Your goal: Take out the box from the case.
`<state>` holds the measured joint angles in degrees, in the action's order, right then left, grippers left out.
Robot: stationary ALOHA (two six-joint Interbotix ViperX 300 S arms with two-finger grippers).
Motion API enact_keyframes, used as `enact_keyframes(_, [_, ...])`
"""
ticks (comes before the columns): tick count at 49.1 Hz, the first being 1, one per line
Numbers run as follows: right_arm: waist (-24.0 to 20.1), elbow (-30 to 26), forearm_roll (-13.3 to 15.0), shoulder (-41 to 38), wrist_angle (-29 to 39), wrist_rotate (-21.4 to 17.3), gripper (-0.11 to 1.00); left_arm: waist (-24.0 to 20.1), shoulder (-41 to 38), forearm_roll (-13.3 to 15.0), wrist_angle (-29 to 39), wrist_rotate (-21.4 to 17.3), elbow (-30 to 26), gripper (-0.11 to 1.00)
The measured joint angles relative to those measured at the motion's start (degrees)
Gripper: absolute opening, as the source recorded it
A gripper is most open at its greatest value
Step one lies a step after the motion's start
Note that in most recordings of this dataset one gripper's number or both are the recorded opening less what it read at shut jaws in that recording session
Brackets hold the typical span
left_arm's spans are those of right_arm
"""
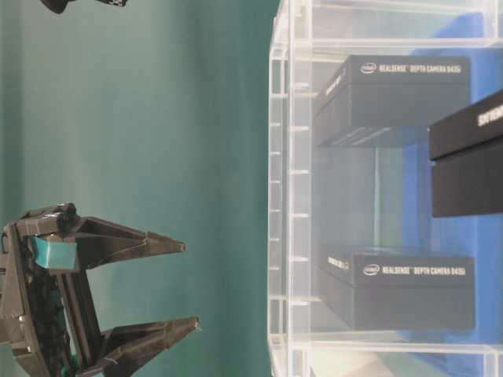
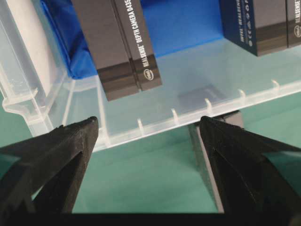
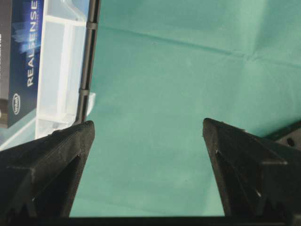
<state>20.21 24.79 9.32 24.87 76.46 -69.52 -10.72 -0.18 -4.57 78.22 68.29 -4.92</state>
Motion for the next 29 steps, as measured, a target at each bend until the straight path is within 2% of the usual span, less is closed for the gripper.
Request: enact_keyframes(29, [-0.35, 0.09, 0.0, 0.0, 0.0, 0.0, 0.91, 0.0, 0.0, -0.44, 0.0, 0.97, 0.0, 0.92])
